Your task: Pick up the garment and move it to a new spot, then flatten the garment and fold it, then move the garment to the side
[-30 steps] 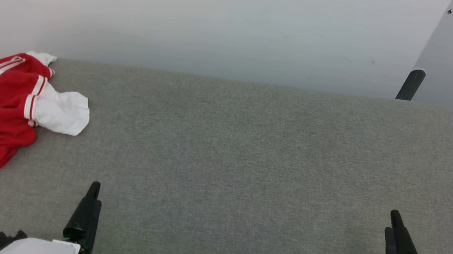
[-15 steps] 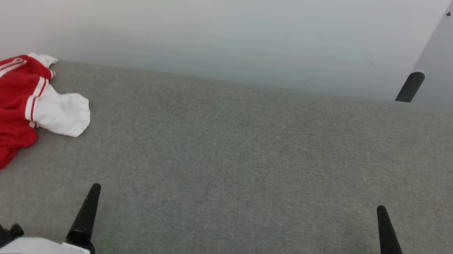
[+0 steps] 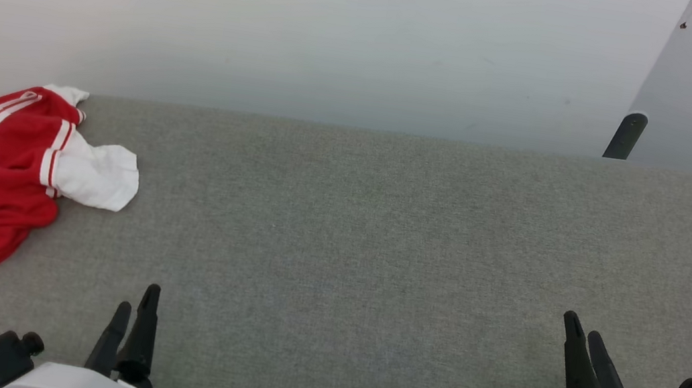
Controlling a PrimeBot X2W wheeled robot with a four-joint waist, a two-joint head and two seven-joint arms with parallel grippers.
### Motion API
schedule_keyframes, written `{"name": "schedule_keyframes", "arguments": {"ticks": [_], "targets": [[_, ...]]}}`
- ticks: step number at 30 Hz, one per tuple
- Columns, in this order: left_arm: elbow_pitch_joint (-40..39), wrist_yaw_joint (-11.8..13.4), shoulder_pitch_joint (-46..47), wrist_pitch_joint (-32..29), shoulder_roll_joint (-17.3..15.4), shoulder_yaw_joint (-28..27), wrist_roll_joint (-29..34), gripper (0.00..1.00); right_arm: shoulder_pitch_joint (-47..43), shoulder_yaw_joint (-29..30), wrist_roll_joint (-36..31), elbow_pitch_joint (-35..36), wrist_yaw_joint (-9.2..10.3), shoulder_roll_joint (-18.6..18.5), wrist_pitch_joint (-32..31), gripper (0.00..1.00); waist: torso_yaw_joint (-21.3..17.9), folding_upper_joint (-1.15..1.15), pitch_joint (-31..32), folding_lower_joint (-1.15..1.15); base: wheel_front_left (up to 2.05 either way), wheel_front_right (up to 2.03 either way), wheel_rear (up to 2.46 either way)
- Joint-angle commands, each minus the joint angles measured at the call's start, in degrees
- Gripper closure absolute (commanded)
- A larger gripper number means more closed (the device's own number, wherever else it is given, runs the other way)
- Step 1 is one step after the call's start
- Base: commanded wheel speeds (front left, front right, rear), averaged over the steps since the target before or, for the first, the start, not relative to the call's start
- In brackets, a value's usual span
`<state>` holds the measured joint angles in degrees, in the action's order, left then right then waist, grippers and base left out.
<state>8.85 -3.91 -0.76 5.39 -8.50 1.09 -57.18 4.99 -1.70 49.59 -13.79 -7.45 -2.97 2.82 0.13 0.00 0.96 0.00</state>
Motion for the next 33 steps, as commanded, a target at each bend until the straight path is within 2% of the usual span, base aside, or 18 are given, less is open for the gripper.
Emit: {"name": "schedule_keyframes", "arguments": {"ticks": [1, 12, 33], "targets": [[-1.11, 0.33, 0.1, 0.65, -0.61, 0.11, 2.98, 0.0, 0.8, 0.29, -2.72, 0.99, -0.03, 0.11, 0.37, 0.0, 0.0, 0.0, 0.02, 0.0, 0.0, 0.0, 0.0], [-3.38, -0.27, -0.69, 2.43, -0.42, -0.32, 14.19, 0.0, 0.65, 0.32, -11.52, 1.8, -0.03, 0.15, 1.25, 0.0, -0.02, 0.0, 0.15, 0.0, 0.0, 0.0, 0.0], [-5.94, -2.47, -2.13, 5.35, 0.14, -0.67, 28.75, 0.0, 0.76, -0.27, -23.44, 2.6, -0.04, 0.12, 3.32, 0.0, -0.12, 0.0, 0.35, 0.0, 0.0, 0.0, 0.0]]}}
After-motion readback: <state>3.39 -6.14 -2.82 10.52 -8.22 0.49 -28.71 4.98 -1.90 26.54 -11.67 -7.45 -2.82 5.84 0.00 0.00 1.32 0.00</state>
